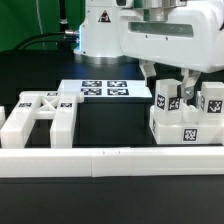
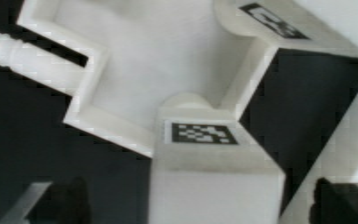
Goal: Assemble chair
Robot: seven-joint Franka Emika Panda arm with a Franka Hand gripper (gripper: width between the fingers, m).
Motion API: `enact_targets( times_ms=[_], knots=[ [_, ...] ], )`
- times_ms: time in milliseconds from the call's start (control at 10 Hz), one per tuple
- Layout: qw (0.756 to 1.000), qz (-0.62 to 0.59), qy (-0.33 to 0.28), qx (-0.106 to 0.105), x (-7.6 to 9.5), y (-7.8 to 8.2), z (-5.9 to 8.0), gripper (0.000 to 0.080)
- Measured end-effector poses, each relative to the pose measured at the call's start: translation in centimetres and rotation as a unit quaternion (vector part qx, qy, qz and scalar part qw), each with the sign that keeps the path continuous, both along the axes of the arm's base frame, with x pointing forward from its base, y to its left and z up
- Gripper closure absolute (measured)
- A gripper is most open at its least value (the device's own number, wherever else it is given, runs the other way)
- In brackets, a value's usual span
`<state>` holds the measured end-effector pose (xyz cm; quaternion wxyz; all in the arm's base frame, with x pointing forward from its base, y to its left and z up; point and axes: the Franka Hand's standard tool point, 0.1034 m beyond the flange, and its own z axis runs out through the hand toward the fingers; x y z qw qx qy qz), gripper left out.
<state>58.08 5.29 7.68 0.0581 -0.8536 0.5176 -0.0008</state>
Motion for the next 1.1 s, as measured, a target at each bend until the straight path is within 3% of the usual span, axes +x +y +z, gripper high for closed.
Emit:
enact_targets(
  times_ms=[600, 1100],
  knots=[
    [0.968, 0.248, -0.023, -0.018, -0.11, 0.58, 0.05, 0.015],
    [0.897, 0.438, -0.036, -0.036, -0.16, 0.04, -0.04, 0.015]
  ],
)
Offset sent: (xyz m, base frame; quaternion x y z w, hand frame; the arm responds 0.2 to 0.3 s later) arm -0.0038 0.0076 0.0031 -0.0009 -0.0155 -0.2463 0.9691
